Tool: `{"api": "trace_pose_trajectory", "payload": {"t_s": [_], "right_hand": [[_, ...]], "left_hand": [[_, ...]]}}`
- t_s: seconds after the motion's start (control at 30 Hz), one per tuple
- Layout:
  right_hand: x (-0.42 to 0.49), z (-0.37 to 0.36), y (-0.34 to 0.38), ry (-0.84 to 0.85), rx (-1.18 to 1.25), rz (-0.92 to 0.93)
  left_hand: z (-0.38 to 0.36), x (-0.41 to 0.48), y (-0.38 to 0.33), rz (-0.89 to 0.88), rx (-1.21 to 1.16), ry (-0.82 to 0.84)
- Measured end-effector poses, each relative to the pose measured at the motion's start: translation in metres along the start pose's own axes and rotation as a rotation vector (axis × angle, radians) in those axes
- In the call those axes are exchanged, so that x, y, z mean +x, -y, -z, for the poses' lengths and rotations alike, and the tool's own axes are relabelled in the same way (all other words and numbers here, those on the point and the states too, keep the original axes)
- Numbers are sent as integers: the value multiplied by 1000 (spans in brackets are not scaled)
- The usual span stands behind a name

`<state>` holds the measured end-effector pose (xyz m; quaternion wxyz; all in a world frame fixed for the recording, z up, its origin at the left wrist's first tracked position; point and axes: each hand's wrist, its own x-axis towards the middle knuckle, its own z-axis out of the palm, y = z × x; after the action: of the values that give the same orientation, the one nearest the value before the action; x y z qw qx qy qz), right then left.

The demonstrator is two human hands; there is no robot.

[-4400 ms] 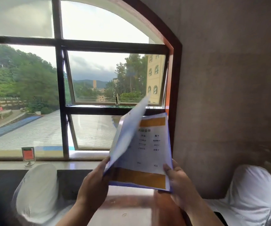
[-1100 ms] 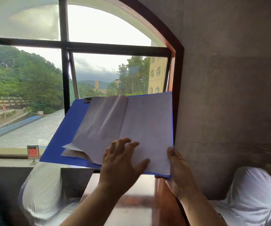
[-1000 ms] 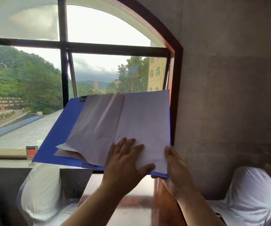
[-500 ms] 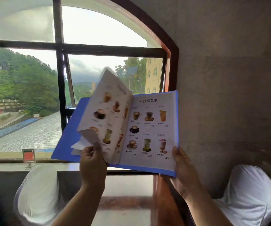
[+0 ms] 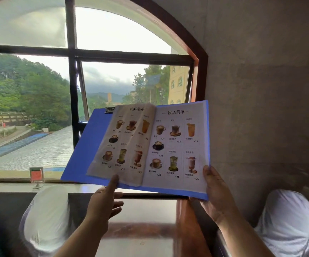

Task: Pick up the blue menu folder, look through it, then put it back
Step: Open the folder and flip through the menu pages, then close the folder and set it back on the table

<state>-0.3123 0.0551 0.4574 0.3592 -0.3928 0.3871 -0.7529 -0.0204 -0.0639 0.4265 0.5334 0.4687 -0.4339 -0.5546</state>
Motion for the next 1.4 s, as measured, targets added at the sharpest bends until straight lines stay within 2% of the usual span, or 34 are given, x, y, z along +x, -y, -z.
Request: {"api": "trace_pose_trajectory", "payload": {"t_s": [0.07,0.13,0.27,0.33,0.4,0.47,0.53,0.6,0.67,0.73,0.83,1.0,1.13,1.4], "right_hand": [[2,1,-2,2,-14,-14],[5,1,-5,-2,-19,-17],[2,-6,-14,17,-36,-36],[3,-13,-20,22,-22,-57],[5,-19,-20,56,63,-82],[4,-21,-17,106,168,-76],[4,-20,-14,144,173,-47],[5,-18,-14,194,113,-35],[6,-21,-15,239,75,-39],[2,-27,-13,254,22,-80],[-3,-34,-6,185,2,-91],[-5,-35,5,78,-18,-59],[-4,-30,11,69,-74,-80],[-16,-10,-8,7,-214,-39]], "left_hand": [[-2,-1,-1,-81,-89,-4],[-7,-8,-3,-256,-135,-44],[-17,-30,-10,-680,263,-153],[-16,-38,-15,-738,366,12],[-14,-34,-18,-820,677,208],[-13,-28,-21,-879,808,299],[-14,-29,-29,-823,601,313],[-16,-23,-35,-607,254,304],[-18,-14,-37,-470,125,236],[-16,-12,-37,-470,110,178],[-15,-16,-36,-505,139,88],[-15,-21,-35,-558,180,64],[-17,-22,-37,-588,190,22],[-24,-21,-10,-522,224,52]]}}
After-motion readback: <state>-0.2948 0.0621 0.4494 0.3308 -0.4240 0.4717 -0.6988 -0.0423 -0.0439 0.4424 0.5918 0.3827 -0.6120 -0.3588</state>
